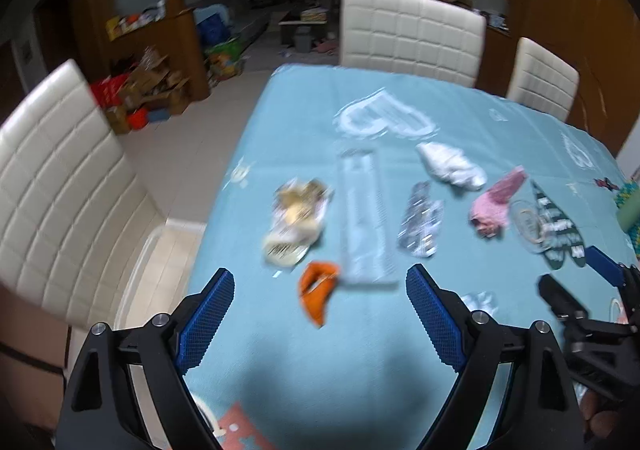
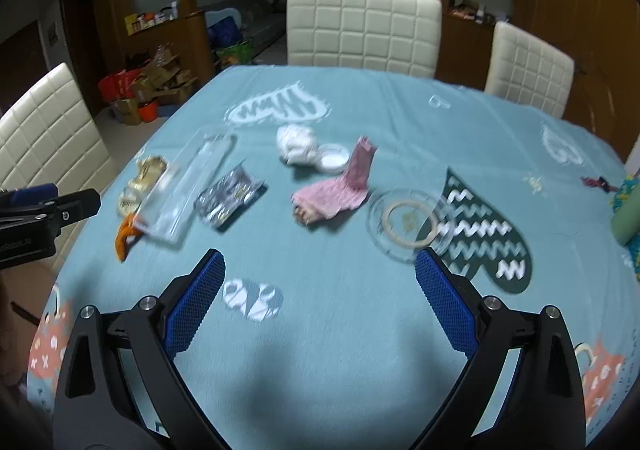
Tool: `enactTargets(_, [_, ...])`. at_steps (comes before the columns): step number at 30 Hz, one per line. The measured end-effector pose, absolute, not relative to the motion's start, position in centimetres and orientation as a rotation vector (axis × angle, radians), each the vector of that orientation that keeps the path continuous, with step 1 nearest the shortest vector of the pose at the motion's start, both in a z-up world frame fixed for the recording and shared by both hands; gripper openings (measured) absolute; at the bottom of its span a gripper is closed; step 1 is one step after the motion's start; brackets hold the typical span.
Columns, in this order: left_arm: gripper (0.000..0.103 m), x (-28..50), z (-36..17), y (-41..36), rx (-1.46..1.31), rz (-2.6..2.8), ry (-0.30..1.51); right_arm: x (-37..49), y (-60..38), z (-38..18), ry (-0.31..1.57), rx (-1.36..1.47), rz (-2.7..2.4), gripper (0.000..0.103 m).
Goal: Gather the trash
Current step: 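Move both open tools back over the table toward remaining trash, then grasp the crumpled gold wrapper with the left tool while the right tool grasps the silver blister pack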
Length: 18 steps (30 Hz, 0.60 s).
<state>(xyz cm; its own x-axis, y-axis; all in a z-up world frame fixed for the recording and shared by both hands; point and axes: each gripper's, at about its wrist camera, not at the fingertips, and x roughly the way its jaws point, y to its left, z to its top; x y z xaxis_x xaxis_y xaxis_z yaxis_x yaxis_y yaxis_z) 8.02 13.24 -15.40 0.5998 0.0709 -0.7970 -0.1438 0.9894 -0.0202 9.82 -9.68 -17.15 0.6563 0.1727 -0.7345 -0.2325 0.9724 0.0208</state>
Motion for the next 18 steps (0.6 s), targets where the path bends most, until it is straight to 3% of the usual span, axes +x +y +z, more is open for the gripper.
enactTargets(9, [0.086, 9.5, -19.6, 16.1, -0.127, 0.184, 0.973, 14.4, -6.2, -18.2, 0.849, -0.117, 0.293, 0.095])
enactTargets(18, [0.086, 14.6, -20.0, 18.3, -0.131, 0.195, 0.962, 18.8, -0.5, -19.1, 0.866, -0.122, 0.382, 0.094])
